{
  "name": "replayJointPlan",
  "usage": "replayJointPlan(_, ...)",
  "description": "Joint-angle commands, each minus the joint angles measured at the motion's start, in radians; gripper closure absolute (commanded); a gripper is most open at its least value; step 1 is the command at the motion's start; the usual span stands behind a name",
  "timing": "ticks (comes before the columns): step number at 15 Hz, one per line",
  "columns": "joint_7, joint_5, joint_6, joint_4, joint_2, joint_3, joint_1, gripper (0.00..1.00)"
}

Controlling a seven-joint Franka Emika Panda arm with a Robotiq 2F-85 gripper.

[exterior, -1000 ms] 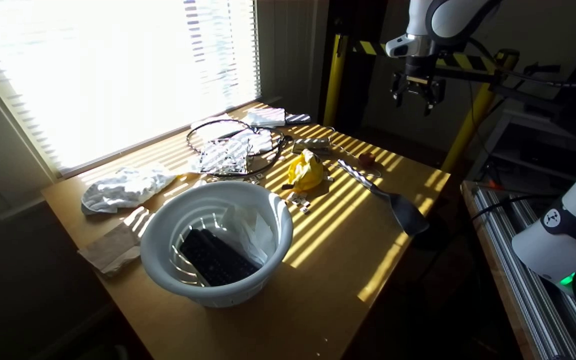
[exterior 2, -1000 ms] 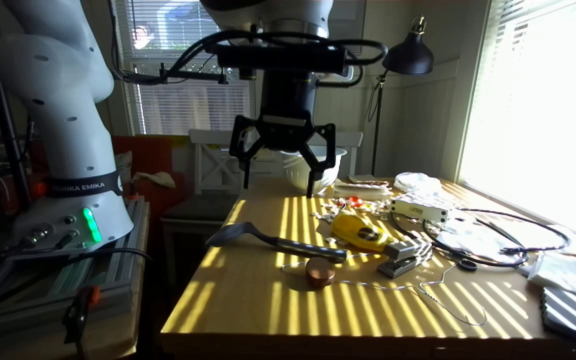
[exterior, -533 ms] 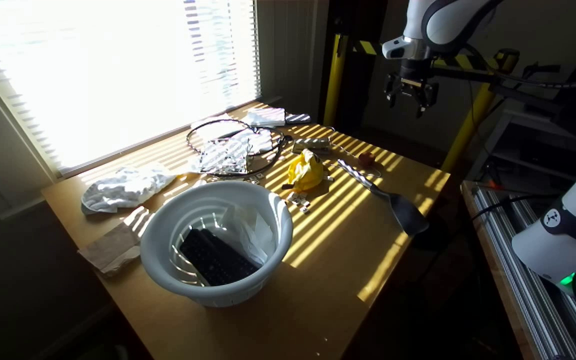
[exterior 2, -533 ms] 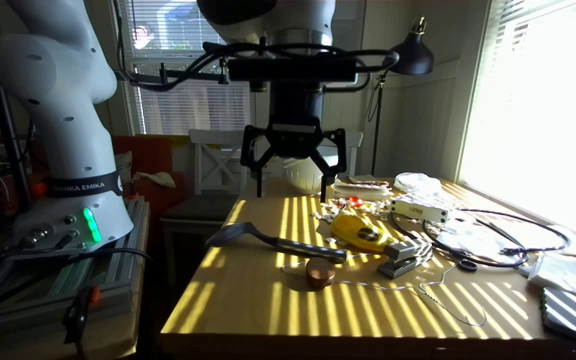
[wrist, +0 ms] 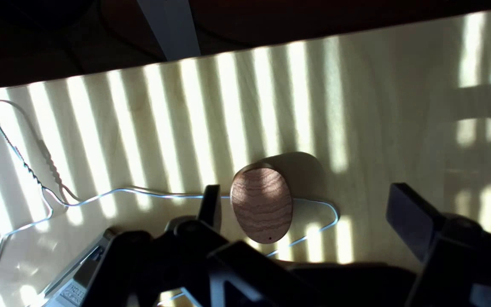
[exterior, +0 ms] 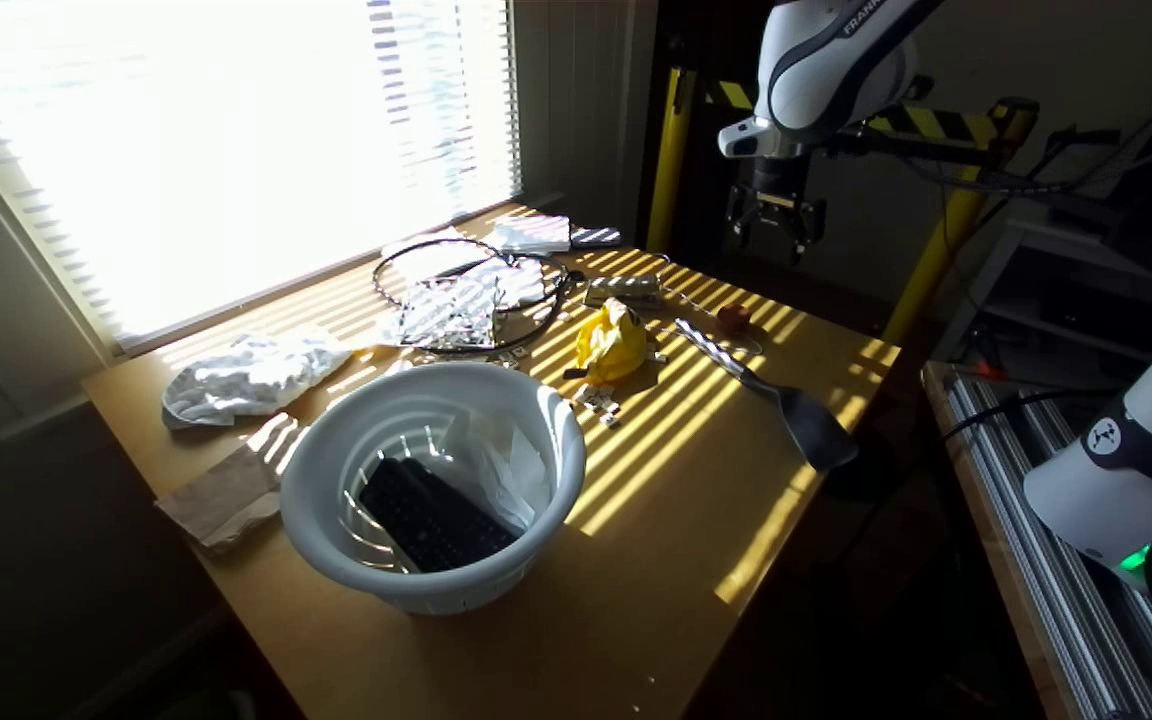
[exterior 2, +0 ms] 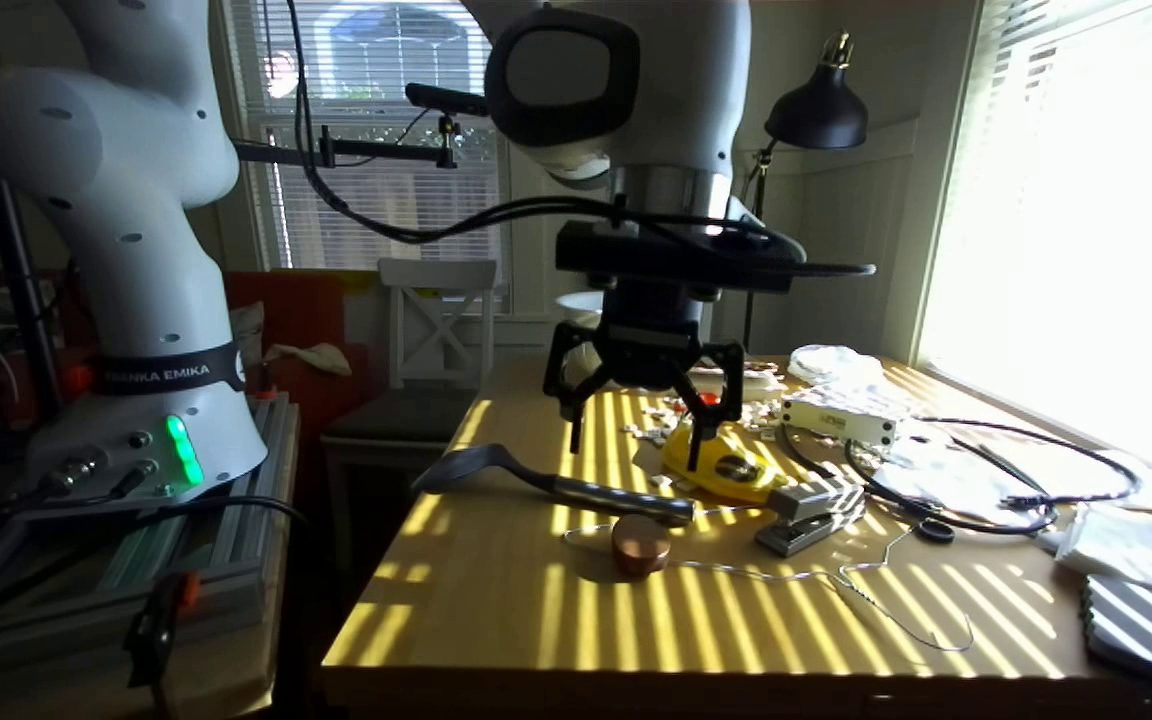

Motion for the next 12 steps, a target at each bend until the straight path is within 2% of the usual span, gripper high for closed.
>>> replayJointPlan(1, 0.115, -0.036, -0.006, 0.094, 0.132, 0.064, -0.004, 0.00)
replayJointPlan(5, 0.270, -0.124, -0.008, 0.109, 0.211, 0.092, 0.020, 0.00)
replayJointPlan(6, 0.222, -0.097, 0.000, 0.082, 0.167, 0.118, -0.012, 0.00)
replayJointPlan(9, 0.234, -0.101, 0.000, 0.083, 0.182, 0.131, -0.016, 0.00)
replayJointPlan(12, 0.279, -0.129, 0.094, 0.067, 0.193, 0.122, -0.007, 0.00)
